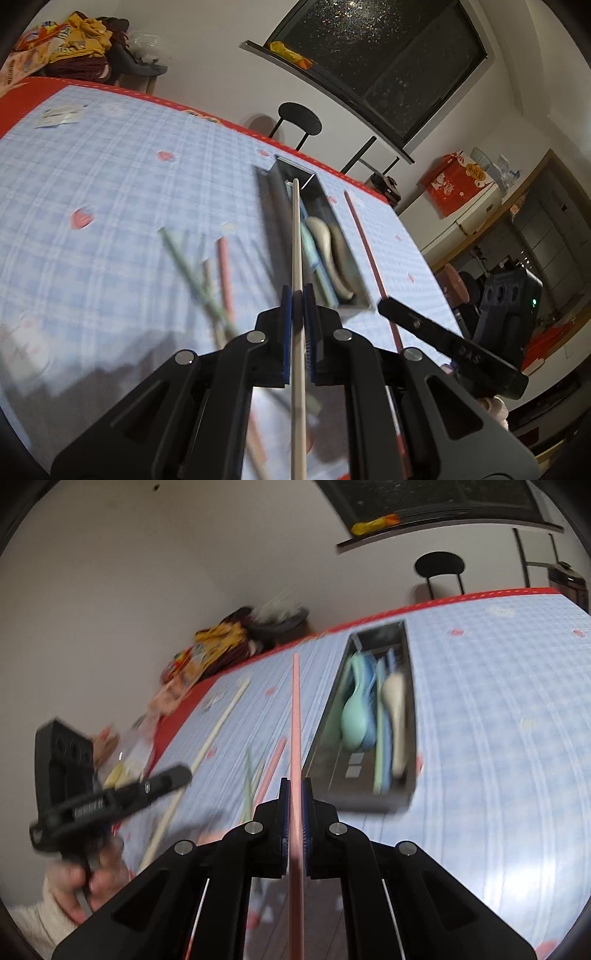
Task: Organize utensils
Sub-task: 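Carry the beige and pink chopsticks into the caddy and open both tools, then move both tools back and close the right tool on a green chopstick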
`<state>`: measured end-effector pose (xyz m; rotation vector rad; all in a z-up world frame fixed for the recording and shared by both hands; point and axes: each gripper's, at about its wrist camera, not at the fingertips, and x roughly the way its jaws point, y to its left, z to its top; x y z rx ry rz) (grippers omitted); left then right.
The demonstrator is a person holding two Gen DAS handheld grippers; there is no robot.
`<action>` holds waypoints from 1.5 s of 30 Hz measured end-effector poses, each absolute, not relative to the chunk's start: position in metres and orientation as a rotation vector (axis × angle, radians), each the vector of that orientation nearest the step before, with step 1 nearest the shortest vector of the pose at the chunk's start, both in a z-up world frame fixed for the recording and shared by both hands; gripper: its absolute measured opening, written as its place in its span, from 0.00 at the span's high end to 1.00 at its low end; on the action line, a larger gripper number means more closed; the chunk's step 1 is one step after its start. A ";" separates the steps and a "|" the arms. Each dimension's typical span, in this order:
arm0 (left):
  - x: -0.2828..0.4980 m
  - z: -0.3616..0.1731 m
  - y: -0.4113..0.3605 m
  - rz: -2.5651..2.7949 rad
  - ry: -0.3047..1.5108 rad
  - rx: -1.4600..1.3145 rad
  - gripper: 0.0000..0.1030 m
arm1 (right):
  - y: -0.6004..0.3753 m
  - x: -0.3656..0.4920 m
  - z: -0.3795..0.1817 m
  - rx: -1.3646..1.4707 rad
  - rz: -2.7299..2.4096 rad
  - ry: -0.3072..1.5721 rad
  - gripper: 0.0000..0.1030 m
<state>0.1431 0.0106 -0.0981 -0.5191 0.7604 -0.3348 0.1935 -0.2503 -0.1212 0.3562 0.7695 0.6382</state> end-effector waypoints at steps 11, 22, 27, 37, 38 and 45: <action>0.241 -0.087 -0.033 -0.327 0.727 -0.634 0.90 | -0.259 0.287 -0.126 0.505 0.472 0.738 0.94; 0.294 -0.131 -0.059 -0.293 0.819 -0.697 0.90 | -0.262 0.301 -0.151 0.495 0.447 0.806 0.94; 0.295 -0.144 -0.059 -0.277 0.836 -0.699 0.90 | -0.254 0.306 -0.158 0.486 0.459 0.829 0.94; 0.297 -0.133 -0.049 -0.268 0.819 -0.658 0.85 | -0.255 0.304 -0.153 0.472 0.449 0.826 0.89; 0.295 -0.128 -0.046 -0.266 0.810 -0.646 0.85 | -0.255 0.303 -0.151 0.467 0.443 0.824 0.85; 0.272 -0.101 -0.022 -0.217 0.739 -0.547 0.65 | -0.258 0.287 -0.132 0.367 0.375 0.765 0.36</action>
